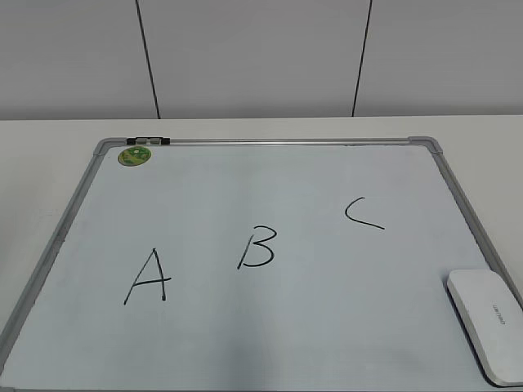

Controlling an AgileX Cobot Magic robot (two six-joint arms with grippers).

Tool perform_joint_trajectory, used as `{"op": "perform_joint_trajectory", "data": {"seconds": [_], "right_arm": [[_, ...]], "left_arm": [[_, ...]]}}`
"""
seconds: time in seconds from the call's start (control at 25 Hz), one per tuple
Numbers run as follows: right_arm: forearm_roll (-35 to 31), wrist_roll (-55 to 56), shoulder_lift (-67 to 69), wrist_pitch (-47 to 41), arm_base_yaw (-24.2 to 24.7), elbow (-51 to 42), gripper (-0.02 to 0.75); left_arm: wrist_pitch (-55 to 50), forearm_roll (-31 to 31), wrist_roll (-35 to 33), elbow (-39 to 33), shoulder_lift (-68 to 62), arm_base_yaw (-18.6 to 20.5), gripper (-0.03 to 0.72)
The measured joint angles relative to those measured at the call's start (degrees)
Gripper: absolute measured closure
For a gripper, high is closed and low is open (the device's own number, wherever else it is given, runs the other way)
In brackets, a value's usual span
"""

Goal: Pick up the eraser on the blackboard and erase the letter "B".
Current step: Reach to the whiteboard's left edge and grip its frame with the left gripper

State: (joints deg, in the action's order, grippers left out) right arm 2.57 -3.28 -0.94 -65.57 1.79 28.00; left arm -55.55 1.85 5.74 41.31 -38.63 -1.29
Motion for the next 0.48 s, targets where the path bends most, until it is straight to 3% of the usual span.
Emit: {"op": "perform_joint_trajectory", "data": {"seconds": [0.48], "right_arm": [[0.00, 0.00, 0.00, 0.00, 0.00, 0.00, 0.309]], "left_arm": [[1.09, -1.85, 0.00, 8.73, -22.41, -0.11, 0.445]]}}
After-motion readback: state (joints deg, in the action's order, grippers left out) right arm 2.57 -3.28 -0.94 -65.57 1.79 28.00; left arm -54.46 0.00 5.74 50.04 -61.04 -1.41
